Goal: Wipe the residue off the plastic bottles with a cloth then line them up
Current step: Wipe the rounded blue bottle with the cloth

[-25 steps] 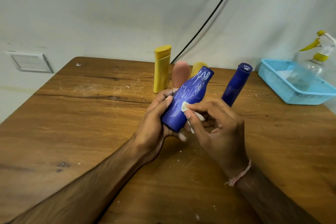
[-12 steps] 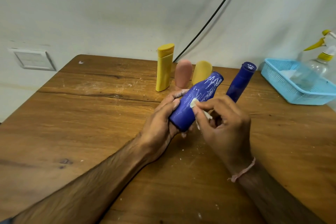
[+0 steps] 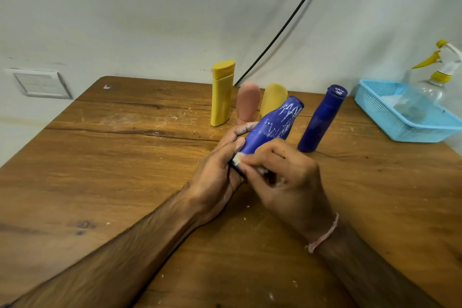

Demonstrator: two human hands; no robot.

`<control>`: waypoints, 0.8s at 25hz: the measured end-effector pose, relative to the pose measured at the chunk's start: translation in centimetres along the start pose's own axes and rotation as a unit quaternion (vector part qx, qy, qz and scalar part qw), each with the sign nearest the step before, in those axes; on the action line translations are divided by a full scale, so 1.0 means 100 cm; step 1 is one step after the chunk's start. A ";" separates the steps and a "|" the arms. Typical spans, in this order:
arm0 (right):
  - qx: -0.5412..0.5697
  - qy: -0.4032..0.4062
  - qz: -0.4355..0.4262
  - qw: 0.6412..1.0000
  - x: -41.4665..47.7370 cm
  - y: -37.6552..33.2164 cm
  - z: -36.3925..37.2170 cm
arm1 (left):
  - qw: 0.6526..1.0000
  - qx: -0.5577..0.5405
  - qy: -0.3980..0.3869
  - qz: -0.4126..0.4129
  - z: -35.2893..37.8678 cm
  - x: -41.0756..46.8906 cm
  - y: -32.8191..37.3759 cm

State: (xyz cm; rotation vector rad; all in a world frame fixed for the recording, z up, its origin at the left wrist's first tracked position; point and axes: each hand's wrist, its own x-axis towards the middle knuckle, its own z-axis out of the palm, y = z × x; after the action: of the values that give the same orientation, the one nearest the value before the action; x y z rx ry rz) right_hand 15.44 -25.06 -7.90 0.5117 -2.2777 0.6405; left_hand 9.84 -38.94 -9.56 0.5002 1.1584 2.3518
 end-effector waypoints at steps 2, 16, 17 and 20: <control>-0.042 0.092 0.055 0.993 0.006 0.008 -0.002 | 0.999 0.041 -0.001 -0.014 -0.001 -0.002 0.000; 0.022 0.004 0.014 1.000 -0.003 0.014 -0.014 | 0.998 0.043 0.026 -0.036 0.001 -0.004 0.006; 0.001 0.030 0.031 0.999 -0.002 0.016 -0.014 | 0.998 0.039 0.024 -0.039 0.001 -0.003 0.007; -0.033 0.157 0.125 0.979 0.004 0.030 -0.021 | 0.997 0.044 0.016 -0.058 -0.001 -0.003 0.010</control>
State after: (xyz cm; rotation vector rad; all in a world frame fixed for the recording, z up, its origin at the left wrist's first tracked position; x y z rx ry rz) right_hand 14.70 -21.52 -7.21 0.0806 -2.0673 0.7111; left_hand 9.78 -39.67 -8.81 0.4152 1.2752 2.2238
